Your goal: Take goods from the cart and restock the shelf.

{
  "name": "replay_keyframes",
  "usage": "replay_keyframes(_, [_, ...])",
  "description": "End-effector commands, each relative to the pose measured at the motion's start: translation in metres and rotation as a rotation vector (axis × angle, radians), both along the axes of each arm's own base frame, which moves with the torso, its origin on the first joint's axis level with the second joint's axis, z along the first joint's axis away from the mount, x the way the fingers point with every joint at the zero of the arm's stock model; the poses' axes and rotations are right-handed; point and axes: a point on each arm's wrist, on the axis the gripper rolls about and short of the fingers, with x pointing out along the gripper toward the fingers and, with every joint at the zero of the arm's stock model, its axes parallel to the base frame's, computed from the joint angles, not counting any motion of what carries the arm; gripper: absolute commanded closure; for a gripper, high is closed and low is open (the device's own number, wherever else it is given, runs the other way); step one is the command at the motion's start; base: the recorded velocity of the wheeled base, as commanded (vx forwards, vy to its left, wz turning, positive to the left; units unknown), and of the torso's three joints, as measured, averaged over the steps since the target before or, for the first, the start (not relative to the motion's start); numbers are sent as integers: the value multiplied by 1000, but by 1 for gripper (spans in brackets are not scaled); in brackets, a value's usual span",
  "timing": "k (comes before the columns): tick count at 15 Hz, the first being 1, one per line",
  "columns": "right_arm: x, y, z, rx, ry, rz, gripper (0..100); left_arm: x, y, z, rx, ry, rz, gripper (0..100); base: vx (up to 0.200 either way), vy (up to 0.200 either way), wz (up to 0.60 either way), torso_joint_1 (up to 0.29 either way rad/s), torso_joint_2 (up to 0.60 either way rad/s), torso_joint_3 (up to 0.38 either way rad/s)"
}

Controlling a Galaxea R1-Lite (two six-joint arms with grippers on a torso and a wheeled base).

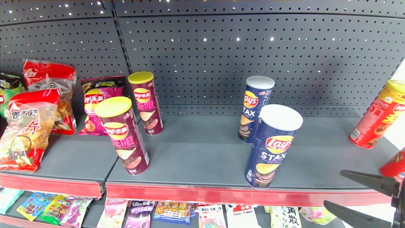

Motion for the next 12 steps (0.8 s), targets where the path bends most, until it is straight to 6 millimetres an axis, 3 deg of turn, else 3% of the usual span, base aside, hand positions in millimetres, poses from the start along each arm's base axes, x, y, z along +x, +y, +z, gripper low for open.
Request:
replay_keyframes(1, [30,-2,3,16,69,-2,0,0,0,0,0,1,1,0,0,0,0,0,0,0])
replay_keyframes(5, [44,-15,-4,-43,49,39,0,0,0,0,-1,1,1,0,0,0,0,0,0,0])
replay_keyframes(12, [62,-18,-23,-95,-4,333,0,0,0,0,0,1,1,0,0,0,0,0,0,0])
